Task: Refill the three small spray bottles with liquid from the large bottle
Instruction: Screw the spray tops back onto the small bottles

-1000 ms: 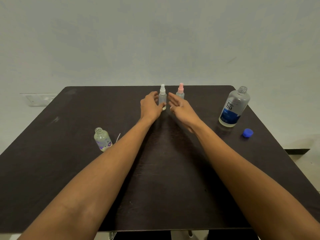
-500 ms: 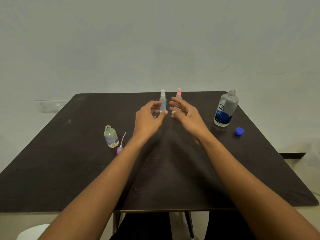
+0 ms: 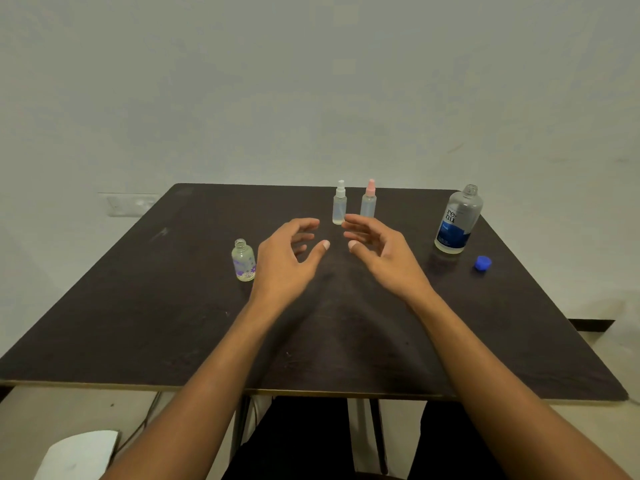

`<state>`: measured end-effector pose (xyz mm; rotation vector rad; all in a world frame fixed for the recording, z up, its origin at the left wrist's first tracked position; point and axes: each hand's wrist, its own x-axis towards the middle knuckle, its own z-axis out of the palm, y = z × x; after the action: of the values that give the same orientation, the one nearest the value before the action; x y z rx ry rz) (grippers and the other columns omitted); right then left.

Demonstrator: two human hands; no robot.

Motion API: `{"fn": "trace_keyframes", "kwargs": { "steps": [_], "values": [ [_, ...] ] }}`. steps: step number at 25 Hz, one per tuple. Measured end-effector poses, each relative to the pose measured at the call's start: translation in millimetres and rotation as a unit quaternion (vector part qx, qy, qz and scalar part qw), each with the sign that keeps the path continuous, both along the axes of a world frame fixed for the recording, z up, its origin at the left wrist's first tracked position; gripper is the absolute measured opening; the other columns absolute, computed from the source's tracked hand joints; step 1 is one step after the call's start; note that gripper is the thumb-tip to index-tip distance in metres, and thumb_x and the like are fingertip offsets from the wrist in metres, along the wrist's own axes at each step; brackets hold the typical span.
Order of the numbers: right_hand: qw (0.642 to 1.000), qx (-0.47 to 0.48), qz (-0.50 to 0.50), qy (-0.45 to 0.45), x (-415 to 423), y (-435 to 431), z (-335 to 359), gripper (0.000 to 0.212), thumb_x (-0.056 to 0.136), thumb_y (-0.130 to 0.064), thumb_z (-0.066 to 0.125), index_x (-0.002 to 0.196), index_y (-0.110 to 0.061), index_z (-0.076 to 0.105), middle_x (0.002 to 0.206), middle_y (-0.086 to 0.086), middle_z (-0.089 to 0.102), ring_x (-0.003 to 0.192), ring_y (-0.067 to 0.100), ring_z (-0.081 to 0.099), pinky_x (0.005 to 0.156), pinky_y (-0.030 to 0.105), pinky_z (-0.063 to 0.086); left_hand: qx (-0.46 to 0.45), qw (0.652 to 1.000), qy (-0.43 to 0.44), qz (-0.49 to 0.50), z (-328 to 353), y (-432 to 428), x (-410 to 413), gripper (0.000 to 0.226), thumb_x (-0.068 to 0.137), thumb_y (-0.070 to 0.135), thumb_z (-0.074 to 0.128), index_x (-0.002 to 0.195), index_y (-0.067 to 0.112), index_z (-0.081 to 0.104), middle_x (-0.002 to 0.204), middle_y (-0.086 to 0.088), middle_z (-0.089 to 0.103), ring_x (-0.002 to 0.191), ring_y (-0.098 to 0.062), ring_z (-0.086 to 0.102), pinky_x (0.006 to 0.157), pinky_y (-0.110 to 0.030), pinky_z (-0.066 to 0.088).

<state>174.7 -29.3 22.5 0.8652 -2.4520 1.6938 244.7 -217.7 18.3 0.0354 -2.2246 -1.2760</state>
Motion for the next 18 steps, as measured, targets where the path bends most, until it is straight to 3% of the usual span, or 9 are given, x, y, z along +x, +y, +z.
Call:
{"fn": "trace_keyframes", "kwargs": {
  "steps": [4, 7, 10, 14, 18],
  "values": [
    [0.994, 0.074, 0.019, 0.072, 5, -24, -9, 0.043, 0.100, -0.015, 0.067, 0.140, -0.027, 0.063, 0.136, -0.012, 0.065, 0.125, -0.002, 0.060, 0.095, 0.008, 0.050, -0.027, 0.997, 0.038, 0.067, -1, -30, 18, 0.036, 0.093, 0.027, 0.077, 0.128, 0.025, 0.068, 0.121, 0.016, 0.067, 0.113, 0.000, 0.066, 0.097, -0.015, 0.053],
    [0.974, 0.150, 0.064, 0.160, 6, -47, -17, 0.041, 0.098, -0.015, 0.069, 0.137, -0.026, 0.066, 0.138, -0.010, 0.064, 0.127, 0.002, 0.058, 0.103, 0.018, 0.052, -0.057, 0.986, 0.039, 0.151, -10, -61, 25, 0.040, 0.089, 0.031, 0.080, 0.127, 0.030, 0.066, 0.125, 0.016, 0.062, 0.117, -0.007, 0.063, 0.104, -0.029, 0.053],
    [0.935, 0.248, 0.115, 0.225, 6, -71, -24, 0.041, 0.096, -0.017, 0.068, 0.135, -0.030, 0.067, 0.145, -0.009, 0.061, 0.135, 0.006, 0.054, 0.116, 0.032, 0.045, -0.062, 0.982, -0.019, 0.179, -25, -90, 23, 0.056, 0.084, 0.035, 0.084, 0.135, 0.030, 0.061, 0.134, 0.009, 0.061, 0.123, -0.009, 0.059, 0.106, -0.038, 0.052],
    [0.889, 0.327, 0.194, 0.256, 14, -99, -26, 0.052, 0.095, -0.007, 0.064, 0.142, -0.028, 0.062, 0.151, -0.007, 0.056, 0.141, 0.012, 0.047, 0.117, 0.034, 0.040, -0.041, 0.985, -0.086, 0.144, -42, -108, 19, 0.065, 0.080, 0.034, 0.087, 0.138, 0.021, 0.060, 0.131, 0.006, 0.068, 0.117, -0.005, 0.063, 0.105, -0.036, 0.054],
    [0.859, 0.349, 0.239, 0.287, 16, -115, -32, 0.049, 0.092, -0.001, 0.061, 0.136, -0.022, 0.067, 0.143, -0.004, 0.061, 0.135, 0.018, 0.054, 0.105, 0.040, 0.053, -0.040, 0.981, -0.105, 0.155, -48, -109, 15, 0.052, 0.080, 0.032, 0.087, 0.127, 0.021, 0.069, 0.113, 0.007, 0.075, 0.100, -0.003, 0.068, 0.092, -0.021, 0.054]
  ]
}}
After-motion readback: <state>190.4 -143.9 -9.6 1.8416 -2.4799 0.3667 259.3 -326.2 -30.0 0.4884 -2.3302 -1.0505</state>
